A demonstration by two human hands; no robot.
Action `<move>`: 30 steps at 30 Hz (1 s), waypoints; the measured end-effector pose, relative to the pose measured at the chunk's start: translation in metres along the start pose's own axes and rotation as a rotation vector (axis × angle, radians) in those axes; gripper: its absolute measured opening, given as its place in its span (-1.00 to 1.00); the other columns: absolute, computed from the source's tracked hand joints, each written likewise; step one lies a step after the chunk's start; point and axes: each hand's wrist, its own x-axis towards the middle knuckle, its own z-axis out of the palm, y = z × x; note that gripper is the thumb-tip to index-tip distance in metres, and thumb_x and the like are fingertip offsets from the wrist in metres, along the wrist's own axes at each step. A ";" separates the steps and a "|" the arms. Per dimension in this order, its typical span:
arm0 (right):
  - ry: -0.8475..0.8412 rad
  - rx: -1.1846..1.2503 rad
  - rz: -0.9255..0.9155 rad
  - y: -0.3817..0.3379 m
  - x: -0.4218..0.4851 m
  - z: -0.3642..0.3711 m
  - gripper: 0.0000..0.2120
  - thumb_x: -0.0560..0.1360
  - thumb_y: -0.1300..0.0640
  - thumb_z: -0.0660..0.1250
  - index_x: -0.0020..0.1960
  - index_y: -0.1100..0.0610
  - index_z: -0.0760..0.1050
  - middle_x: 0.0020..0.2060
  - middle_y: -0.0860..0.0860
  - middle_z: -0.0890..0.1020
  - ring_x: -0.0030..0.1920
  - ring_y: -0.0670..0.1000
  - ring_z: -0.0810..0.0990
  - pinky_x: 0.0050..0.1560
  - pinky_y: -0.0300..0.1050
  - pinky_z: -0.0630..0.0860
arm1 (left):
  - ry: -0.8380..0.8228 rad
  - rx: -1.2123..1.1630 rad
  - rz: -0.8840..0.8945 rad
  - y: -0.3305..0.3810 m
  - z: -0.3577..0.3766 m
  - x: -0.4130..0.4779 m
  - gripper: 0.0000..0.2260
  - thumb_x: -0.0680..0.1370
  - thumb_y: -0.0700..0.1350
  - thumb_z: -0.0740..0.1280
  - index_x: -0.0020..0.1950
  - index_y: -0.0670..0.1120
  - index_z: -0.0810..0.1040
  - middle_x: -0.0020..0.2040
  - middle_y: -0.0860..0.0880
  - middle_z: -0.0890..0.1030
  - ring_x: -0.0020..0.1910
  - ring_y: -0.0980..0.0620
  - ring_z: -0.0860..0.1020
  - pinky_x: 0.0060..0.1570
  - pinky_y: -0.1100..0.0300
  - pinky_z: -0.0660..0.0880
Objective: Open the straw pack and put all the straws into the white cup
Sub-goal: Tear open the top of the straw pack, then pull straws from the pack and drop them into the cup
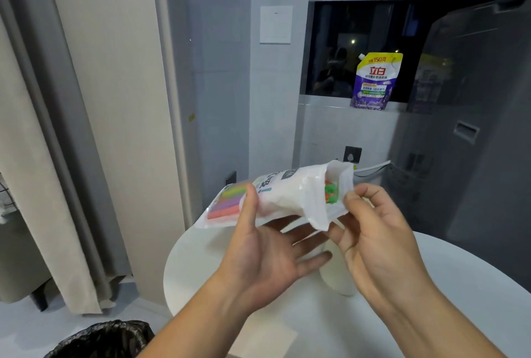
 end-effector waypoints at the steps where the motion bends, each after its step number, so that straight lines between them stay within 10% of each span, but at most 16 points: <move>1: -0.001 0.009 0.024 0.003 -0.003 0.001 -0.85 0.65 0.34 0.20 -0.07 0.21 0.44 -0.22 0.17 0.72 -0.23 0.04 0.73 -0.26 -0.10 0.67 | 0.006 -0.041 0.073 -0.001 0.005 0.001 -0.11 0.39 0.53 0.30 0.48 -0.10 0.52 0.45 -0.26 0.52 0.45 -0.28 0.48 0.45 -0.25 0.35; 8: 0.019 0.072 0.148 0.023 -0.009 -0.008 -0.85 0.64 0.37 0.21 -0.07 0.23 0.48 -0.11 0.22 0.73 -0.13 0.07 0.74 -0.19 -0.04 0.68 | 0.166 -0.296 0.256 0.005 0.009 0.019 -0.48 0.49 0.24 0.42 0.17 -0.18 0.69 0.14 -0.23 0.70 0.13 -0.26 0.69 0.21 -0.20 0.58; 18: 0.204 0.164 0.364 0.022 0.003 -0.024 -0.70 0.69 0.06 0.17 0.13 0.26 0.55 0.01 0.25 0.75 0.05 0.24 0.74 0.00 0.14 0.68 | 0.216 -0.055 0.414 0.001 0.019 0.040 -0.85 0.57 -0.08 0.40 0.09 -0.12 0.59 -0.11 -0.12 0.69 -0.09 -0.10 0.70 0.15 -0.11 0.62; 30: 0.307 0.356 0.520 0.019 0.010 -0.035 -0.47 0.71 -0.11 0.03 0.39 0.23 0.52 0.22 0.30 0.66 0.25 0.34 0.61 0.39 0.24 0.43 | 0.254 0.427 0.584 -0.026 0.043 0.046 -0.56 0.43 -0.13 0.50 0.29 -0.19 0.59 0.06 -0.12 0.74 0.06 -0.11 0.72 0.00 0.05 0.64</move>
